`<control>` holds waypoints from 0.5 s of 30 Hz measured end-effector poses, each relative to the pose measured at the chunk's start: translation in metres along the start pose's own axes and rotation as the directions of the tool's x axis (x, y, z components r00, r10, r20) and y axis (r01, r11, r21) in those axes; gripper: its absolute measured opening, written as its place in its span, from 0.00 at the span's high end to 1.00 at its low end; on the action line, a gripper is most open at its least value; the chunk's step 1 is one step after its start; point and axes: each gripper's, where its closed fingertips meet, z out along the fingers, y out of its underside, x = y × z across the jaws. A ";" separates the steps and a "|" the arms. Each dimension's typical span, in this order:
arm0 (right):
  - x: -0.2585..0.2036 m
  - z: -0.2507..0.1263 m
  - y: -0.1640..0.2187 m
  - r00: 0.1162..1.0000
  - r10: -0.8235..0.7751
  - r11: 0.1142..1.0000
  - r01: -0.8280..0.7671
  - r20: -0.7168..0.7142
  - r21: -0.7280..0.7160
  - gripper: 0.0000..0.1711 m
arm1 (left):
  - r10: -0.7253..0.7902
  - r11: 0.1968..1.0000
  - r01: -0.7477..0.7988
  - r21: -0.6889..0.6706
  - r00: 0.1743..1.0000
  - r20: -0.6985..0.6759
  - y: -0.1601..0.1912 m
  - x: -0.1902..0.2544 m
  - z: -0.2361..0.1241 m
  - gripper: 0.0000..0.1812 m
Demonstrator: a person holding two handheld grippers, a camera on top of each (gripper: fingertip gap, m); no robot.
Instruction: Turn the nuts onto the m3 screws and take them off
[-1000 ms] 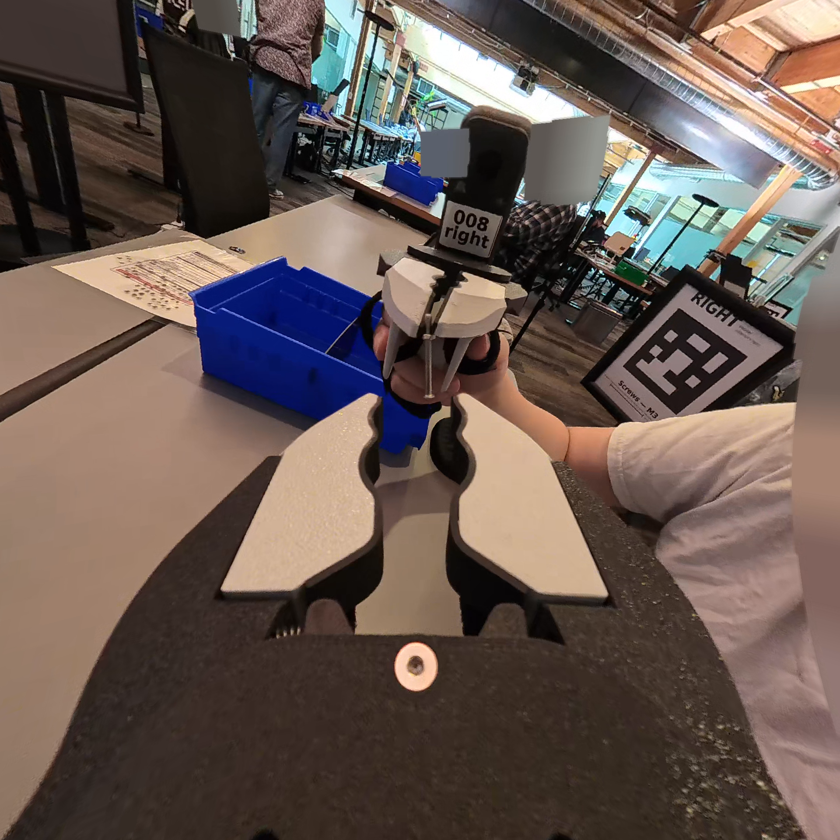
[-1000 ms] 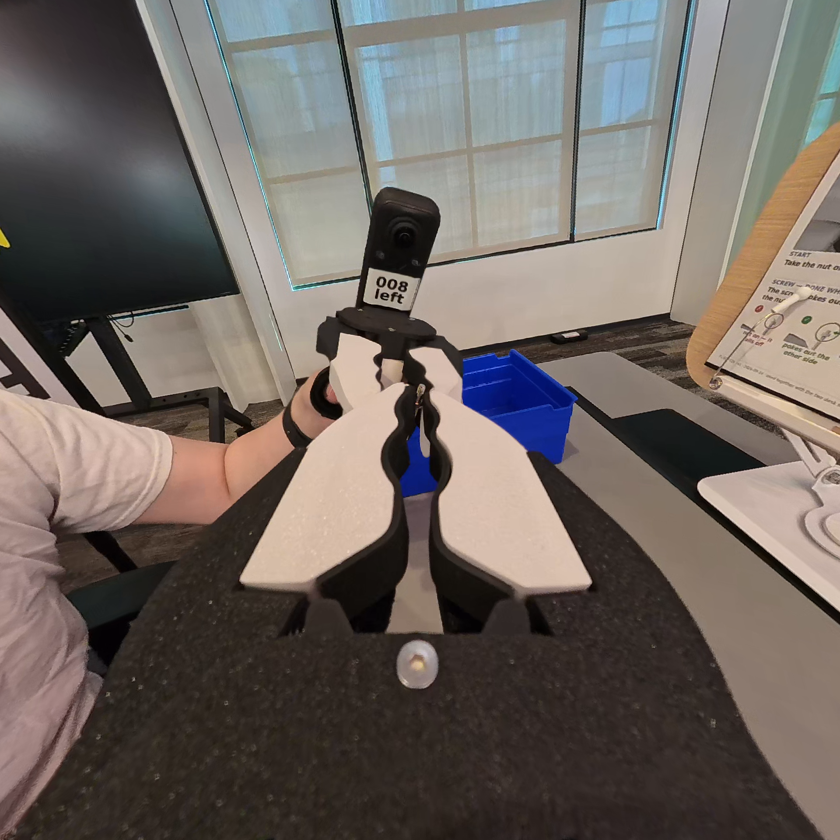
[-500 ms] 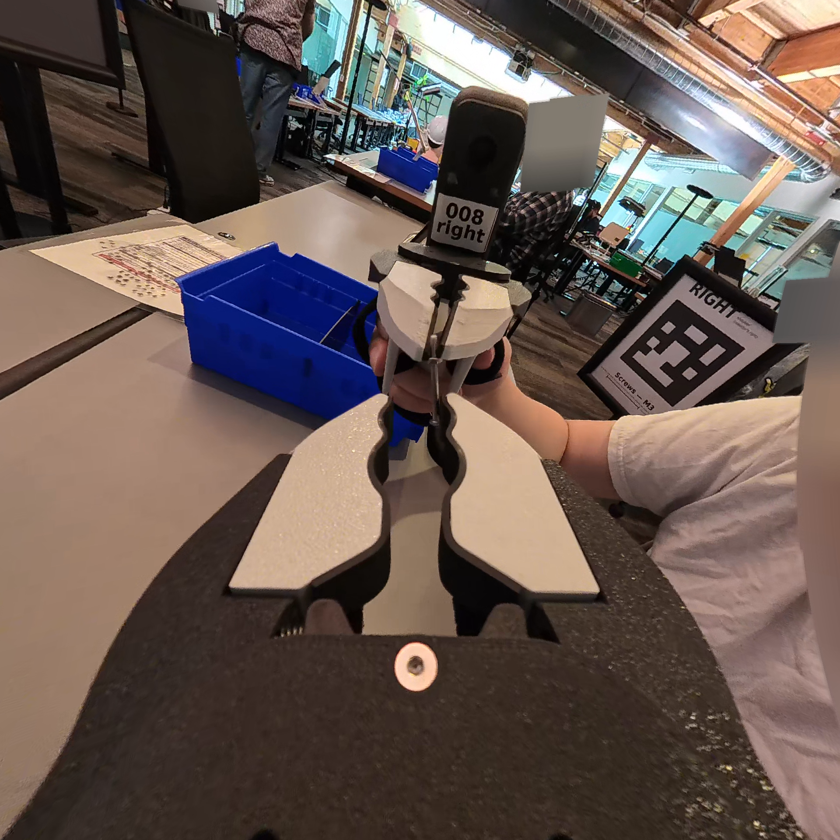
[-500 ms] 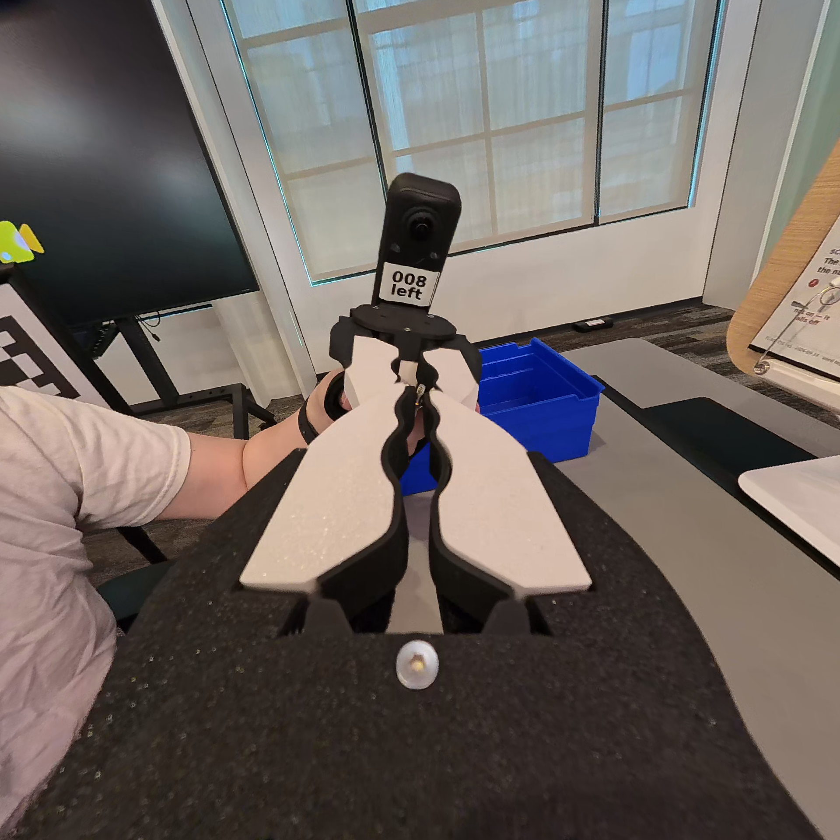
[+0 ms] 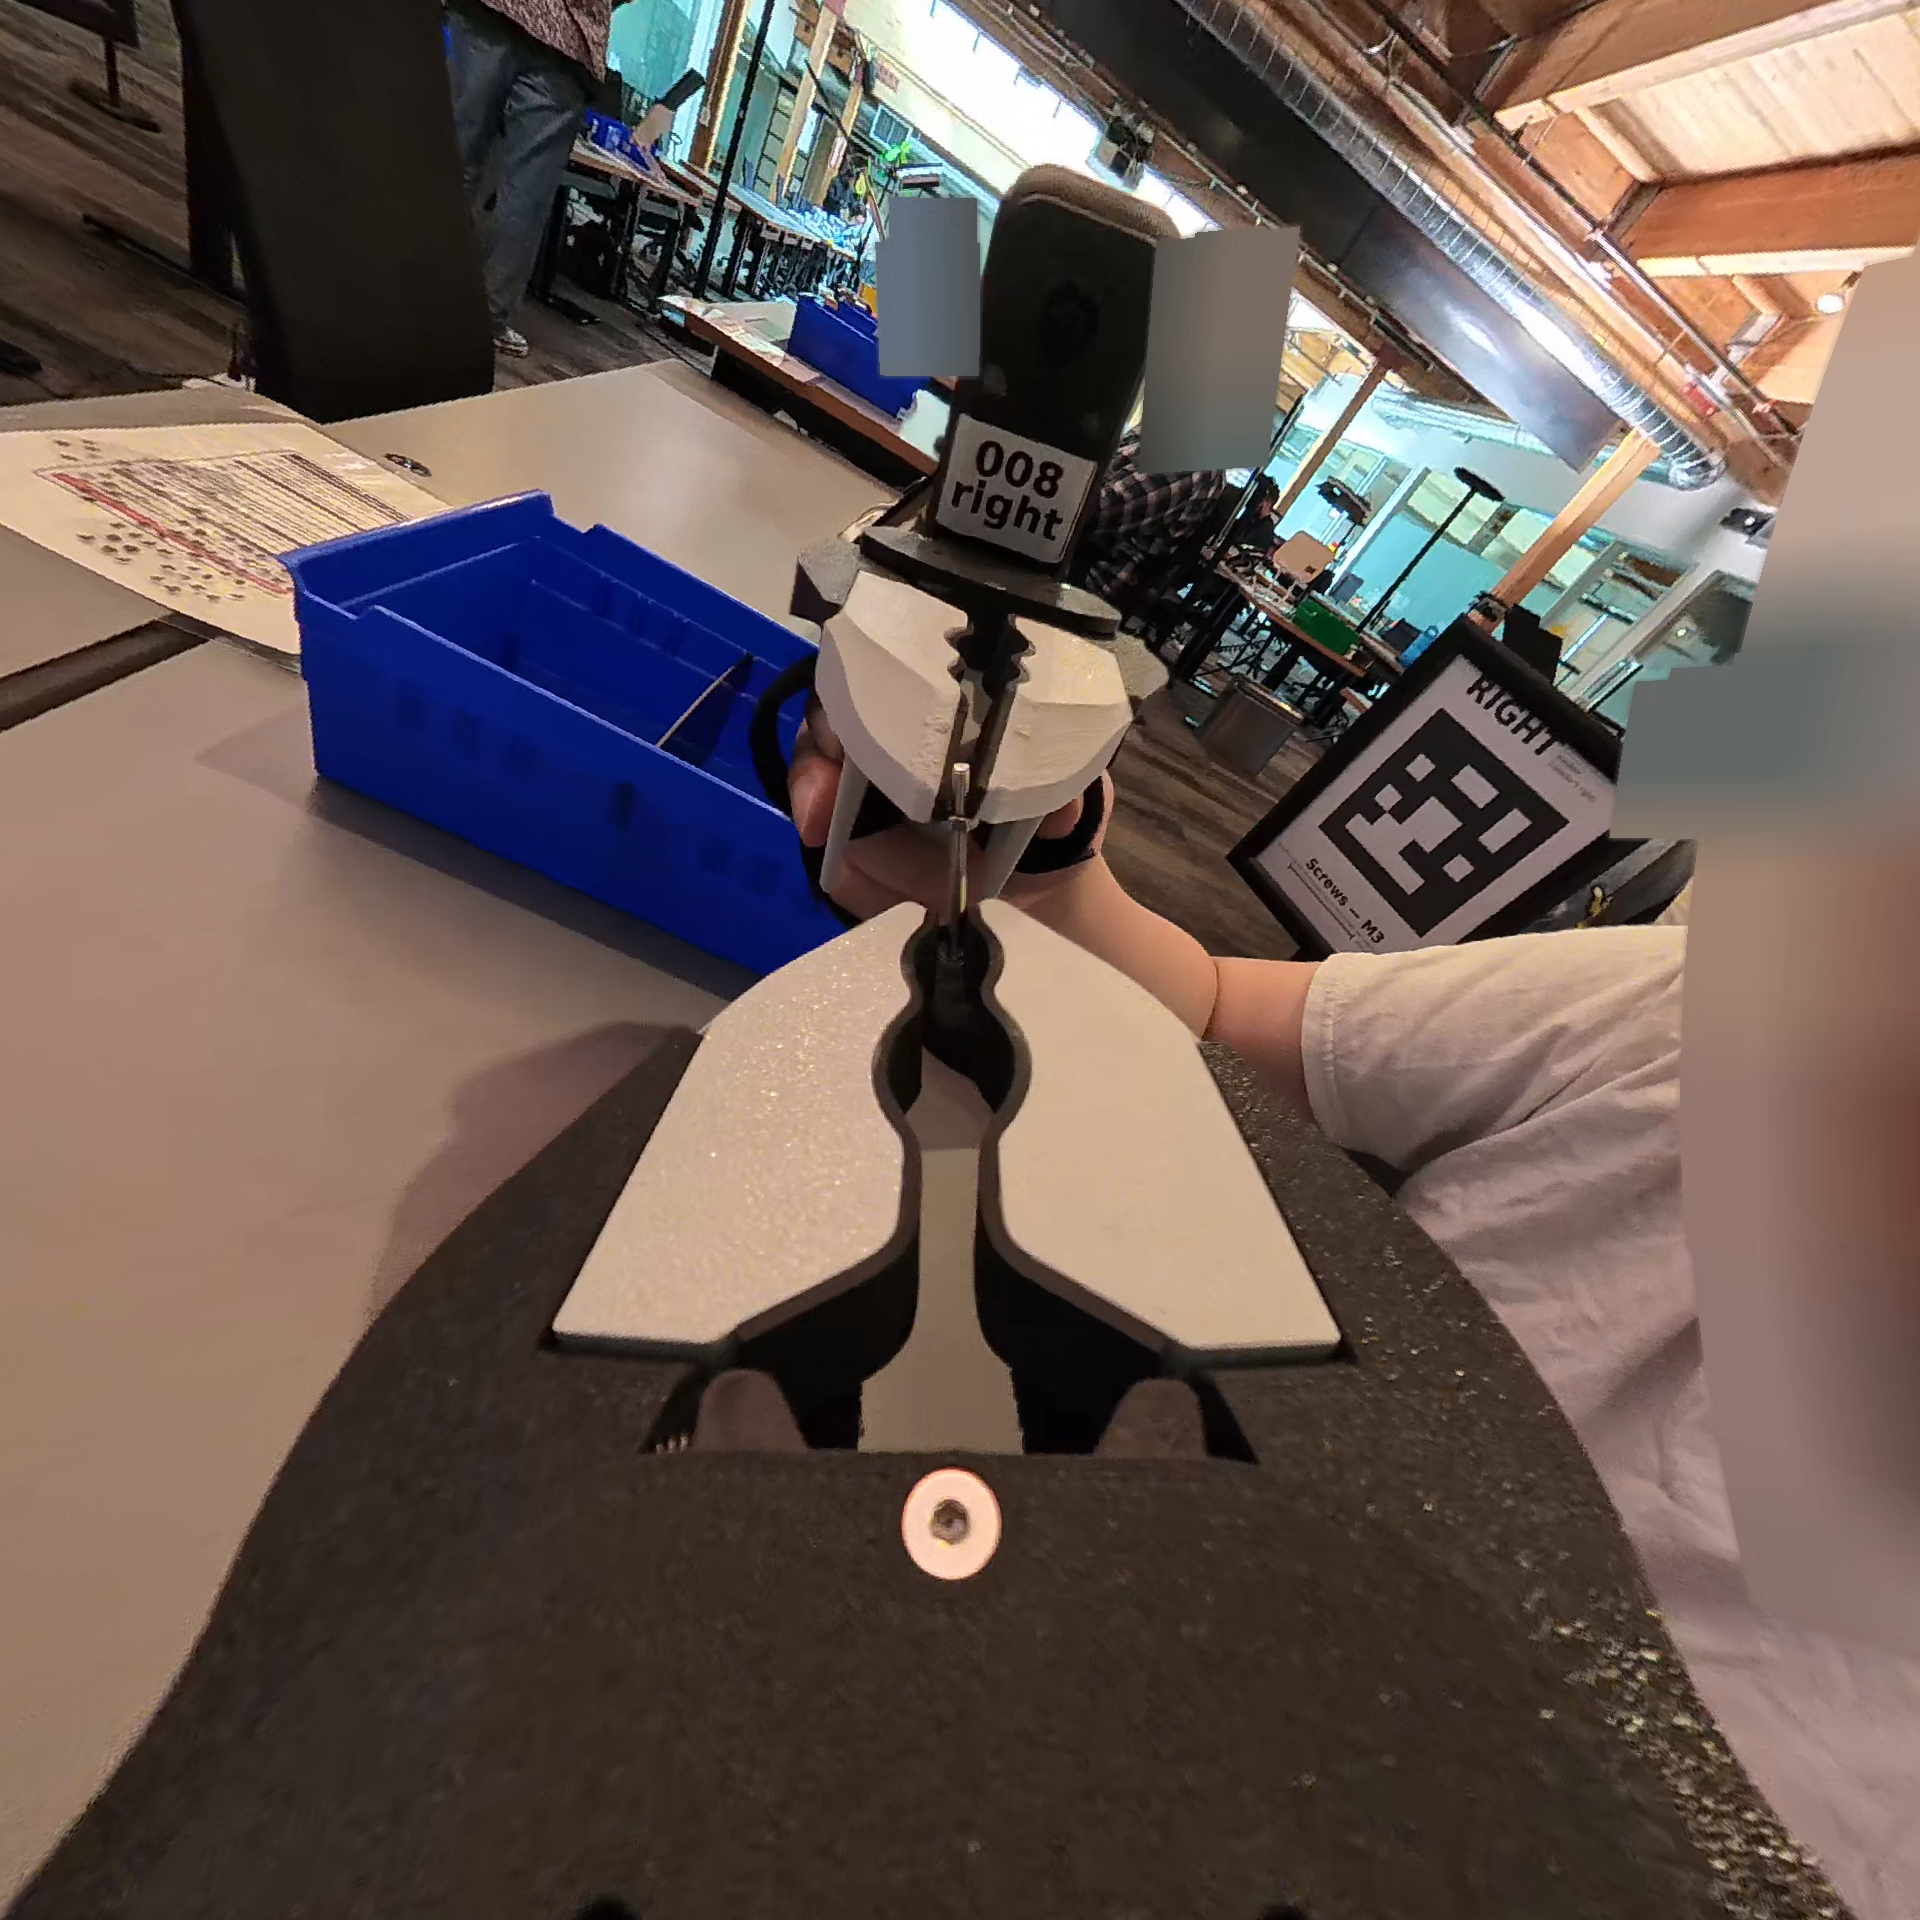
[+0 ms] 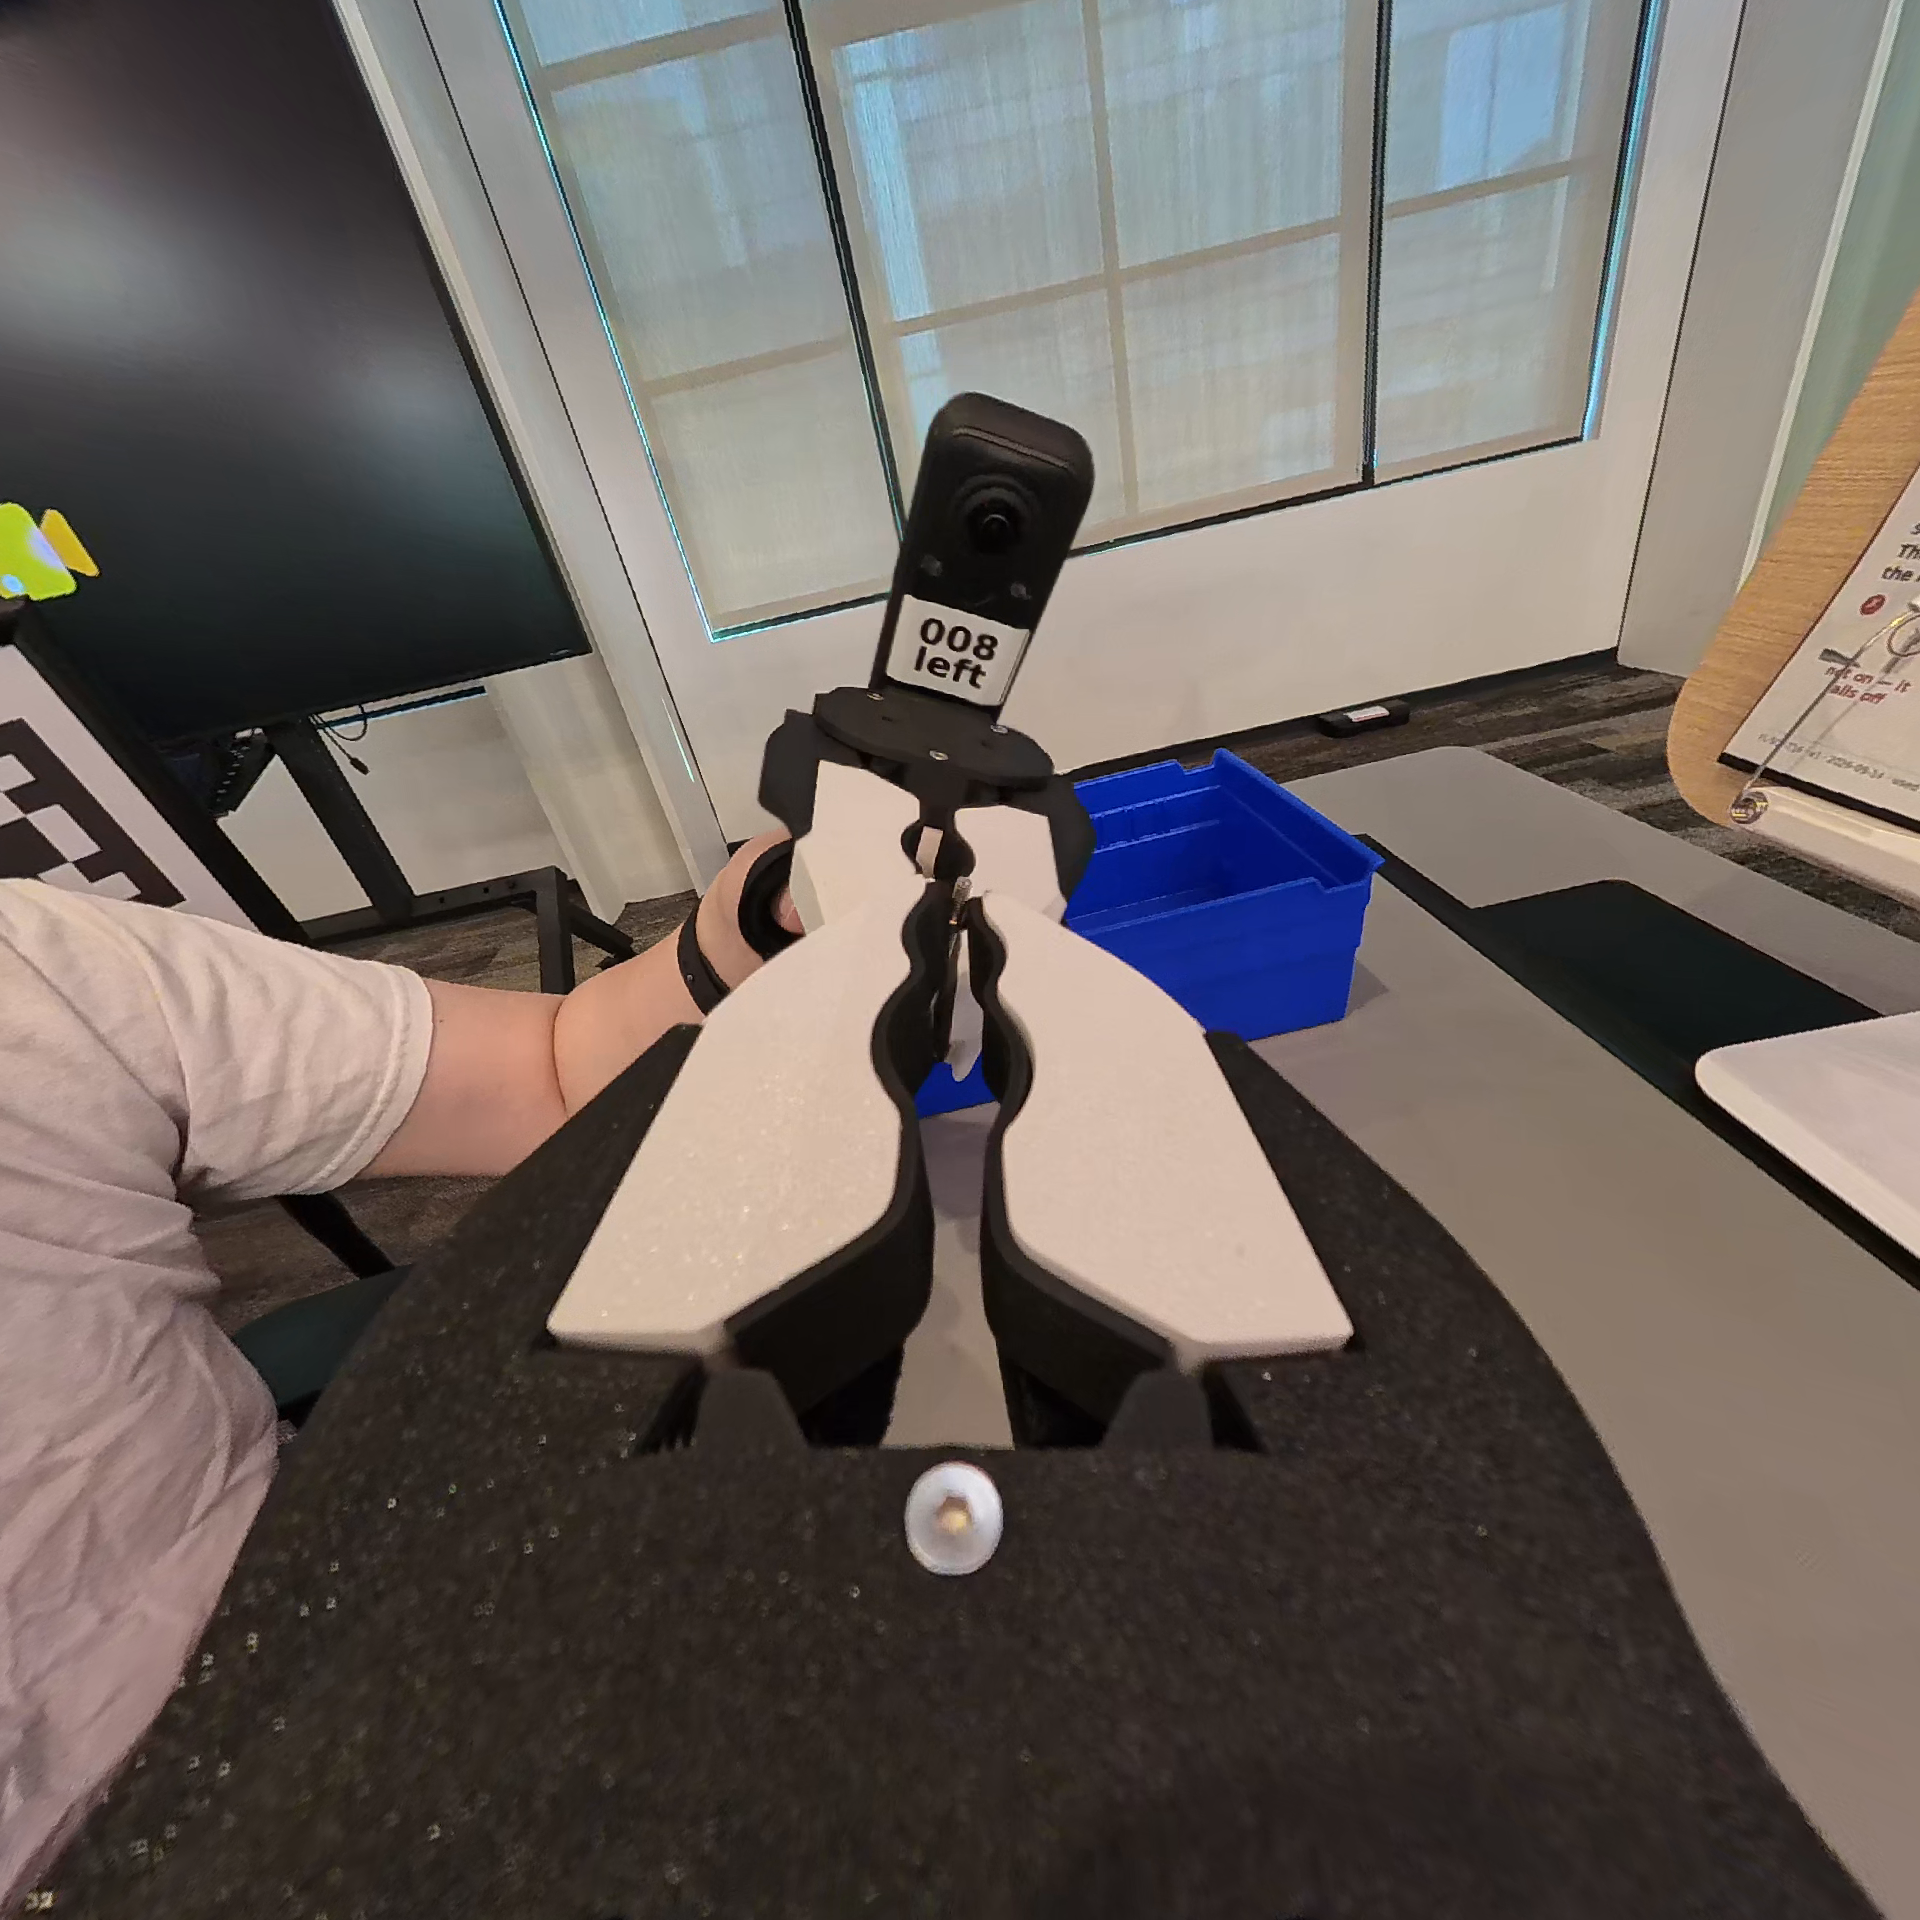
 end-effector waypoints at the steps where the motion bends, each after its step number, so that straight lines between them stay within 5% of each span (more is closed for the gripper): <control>1: 0.001 0.000 0.001 1.000 0.001 1.000 -0.001 -0.002 -0.002 0.98 | -0.005 1.000 0.005 0.010 1.000 0.000 -0.001 -0.001 0.000 0.98; 15: 0.004 0.000 0.003 1.000 0.019 1.000 -0.019 -0.010 0.002 0.98 | -0.012 1.000 0.012 0.007 1.000 0.007 0.001 -0.004 0.002 0.98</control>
